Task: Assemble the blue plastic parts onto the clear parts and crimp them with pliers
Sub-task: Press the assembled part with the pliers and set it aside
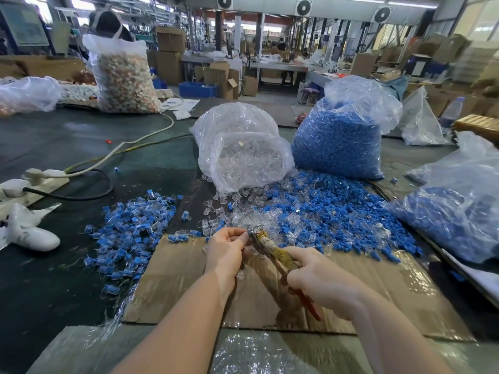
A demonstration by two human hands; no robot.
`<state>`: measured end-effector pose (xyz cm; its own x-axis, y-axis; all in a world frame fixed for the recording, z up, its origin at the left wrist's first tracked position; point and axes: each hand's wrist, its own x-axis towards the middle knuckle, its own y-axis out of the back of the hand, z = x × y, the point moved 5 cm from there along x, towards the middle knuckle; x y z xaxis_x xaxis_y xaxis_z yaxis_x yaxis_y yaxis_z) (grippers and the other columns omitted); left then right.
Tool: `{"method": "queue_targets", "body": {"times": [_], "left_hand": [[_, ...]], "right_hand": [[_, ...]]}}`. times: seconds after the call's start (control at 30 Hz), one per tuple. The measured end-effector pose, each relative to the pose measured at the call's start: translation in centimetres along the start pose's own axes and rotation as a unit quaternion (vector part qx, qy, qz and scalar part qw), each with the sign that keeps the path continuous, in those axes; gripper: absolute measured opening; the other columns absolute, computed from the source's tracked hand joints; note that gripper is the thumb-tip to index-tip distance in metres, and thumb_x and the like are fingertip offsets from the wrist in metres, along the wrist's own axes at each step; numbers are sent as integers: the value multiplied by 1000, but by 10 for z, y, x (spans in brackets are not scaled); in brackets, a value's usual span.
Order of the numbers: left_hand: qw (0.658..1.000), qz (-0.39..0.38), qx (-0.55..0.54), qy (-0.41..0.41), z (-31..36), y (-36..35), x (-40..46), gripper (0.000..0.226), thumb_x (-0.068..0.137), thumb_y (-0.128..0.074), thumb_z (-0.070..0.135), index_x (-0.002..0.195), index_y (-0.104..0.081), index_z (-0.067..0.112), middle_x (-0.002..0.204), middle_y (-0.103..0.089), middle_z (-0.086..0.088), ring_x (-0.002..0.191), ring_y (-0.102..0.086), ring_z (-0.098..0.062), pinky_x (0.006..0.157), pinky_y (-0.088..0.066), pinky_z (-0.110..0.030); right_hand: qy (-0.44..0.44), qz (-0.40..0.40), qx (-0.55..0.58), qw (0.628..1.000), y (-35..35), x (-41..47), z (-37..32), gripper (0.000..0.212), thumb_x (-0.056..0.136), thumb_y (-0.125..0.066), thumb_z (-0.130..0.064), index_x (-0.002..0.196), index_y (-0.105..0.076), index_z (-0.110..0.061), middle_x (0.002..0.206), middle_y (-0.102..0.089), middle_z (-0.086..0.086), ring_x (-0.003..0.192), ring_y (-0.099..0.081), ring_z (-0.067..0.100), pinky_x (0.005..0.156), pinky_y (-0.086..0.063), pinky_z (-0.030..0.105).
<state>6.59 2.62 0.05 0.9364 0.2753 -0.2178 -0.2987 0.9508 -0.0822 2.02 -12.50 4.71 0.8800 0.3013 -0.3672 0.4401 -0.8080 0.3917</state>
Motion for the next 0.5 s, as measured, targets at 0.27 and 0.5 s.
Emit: {"method": "queue_targets", "body": {"times": [0.27,0.5], "left_hand": [[1000,0,-31,-3,0,-2,-5,6,91,-56,8,94,-61,11,83,-68,-10,57,-64,-10,47,-52,-20],[999,11,-27,-17,0,0,-6,7,92,-55,7,94,-60,10,83,-67,-11,56,-60,-9,45,-47,-17]], "right_hand": [[14,26,193,981,10,-3,16,62,64,-46,24,106,-62,-18,97,-60,22,70,-67,29,55,-54,39],[17,16,221,975,13,-3,22,54,58,-49,20,96,-69,-12,83,-68,18,69,-67,29,60,-56,41]]}}
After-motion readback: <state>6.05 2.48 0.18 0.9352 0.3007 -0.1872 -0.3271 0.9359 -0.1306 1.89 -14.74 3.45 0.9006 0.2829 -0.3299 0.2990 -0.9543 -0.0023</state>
